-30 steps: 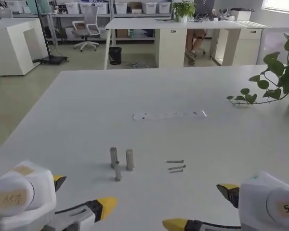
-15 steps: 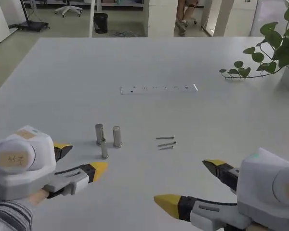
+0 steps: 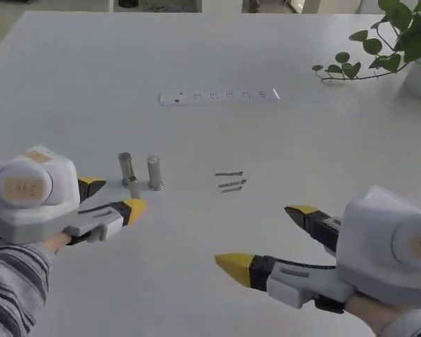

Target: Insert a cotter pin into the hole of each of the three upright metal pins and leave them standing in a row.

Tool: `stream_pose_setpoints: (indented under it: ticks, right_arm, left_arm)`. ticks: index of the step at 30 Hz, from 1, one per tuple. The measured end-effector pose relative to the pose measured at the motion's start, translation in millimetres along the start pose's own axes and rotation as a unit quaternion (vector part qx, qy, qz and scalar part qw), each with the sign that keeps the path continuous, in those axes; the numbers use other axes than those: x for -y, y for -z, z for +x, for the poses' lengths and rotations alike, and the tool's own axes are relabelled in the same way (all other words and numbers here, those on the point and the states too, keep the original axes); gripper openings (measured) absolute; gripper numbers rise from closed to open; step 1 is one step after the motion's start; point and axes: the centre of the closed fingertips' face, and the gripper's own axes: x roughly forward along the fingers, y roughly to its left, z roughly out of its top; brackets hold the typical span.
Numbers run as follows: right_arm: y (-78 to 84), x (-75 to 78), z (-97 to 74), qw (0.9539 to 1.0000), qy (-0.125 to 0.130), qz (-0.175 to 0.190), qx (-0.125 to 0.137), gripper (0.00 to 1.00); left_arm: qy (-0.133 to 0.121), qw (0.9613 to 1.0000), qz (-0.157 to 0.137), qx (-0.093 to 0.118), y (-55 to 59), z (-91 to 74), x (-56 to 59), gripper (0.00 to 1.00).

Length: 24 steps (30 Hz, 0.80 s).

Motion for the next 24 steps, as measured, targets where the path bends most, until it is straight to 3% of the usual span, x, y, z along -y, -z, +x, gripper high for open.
stream_pose_setpoints:
  ticks: [9, 13, 24]
  right_arm:
    - [5.1, 0.4, 9.1, 0.9999, -0.005, 0.012, -0.006, 0.81]
    - [4.8, 1.6, 12.8, 0.9999, -0.005, 0.012, -0.008, 0.80]
    - [8.2, 3.4, 18.5, 0.9998, -0.003, 0.015, -0.014, 0.79]
  left_arm:
    - [0.014, 0.9997, -0.019, 0.009, 1.0, 21.8, -2.4, 0.28]
    - [0.020, 0.9993, -0.032, 0.003, 4.9, 29.1, -2.8, 0.25]
    - [0.024, 0.9981, -0.056, 0.000, 9.2, 36.5, -3.6, 0.12]
